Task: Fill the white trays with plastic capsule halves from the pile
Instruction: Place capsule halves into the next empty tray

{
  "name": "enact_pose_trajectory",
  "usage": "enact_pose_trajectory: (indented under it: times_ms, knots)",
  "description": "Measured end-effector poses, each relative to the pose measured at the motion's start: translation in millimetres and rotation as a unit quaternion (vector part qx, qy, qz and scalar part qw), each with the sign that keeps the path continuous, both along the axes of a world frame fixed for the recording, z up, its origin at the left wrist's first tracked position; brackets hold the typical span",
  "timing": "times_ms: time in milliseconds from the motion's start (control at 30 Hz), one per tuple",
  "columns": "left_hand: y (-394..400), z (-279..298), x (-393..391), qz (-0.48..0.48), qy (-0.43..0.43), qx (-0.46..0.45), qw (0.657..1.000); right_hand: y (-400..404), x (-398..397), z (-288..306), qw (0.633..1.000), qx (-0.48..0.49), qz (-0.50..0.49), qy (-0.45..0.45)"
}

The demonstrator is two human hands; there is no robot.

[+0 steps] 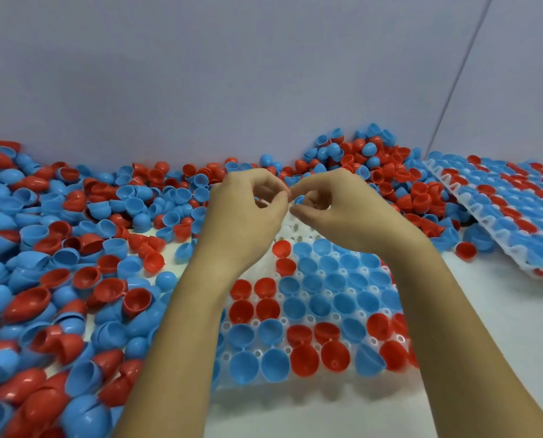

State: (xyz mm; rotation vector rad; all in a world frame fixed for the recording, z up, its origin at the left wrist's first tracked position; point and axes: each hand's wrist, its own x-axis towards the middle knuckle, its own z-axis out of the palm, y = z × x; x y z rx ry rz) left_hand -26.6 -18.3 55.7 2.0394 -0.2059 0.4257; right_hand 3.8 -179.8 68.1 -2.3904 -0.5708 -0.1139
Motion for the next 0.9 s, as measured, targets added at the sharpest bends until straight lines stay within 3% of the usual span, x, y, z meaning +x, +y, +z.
enact_pose_trajectory:
  times_ms: [100,267,533,900]
  knots:
    - [-7,0,-27,-0.095,0.022,0.043,0.994,-7,-2,1,0.997,0.071,-0.012,-0.021]
    - [-27,-27,-72,-0.189,0.092,0.169,0.963,-13,-1,-15,0.994,0.108,-0.031,0.002]
    - [-60,-47,-87,-0.236,0.006,0.3,0.924,-16,2,-25,0.989,0.143,-0.017,0.015]
    - [-54,-54,-83,-0.263,0.008,0.219,0.94,-29,8,-29,0.986,0.157,-0.022,0.044]
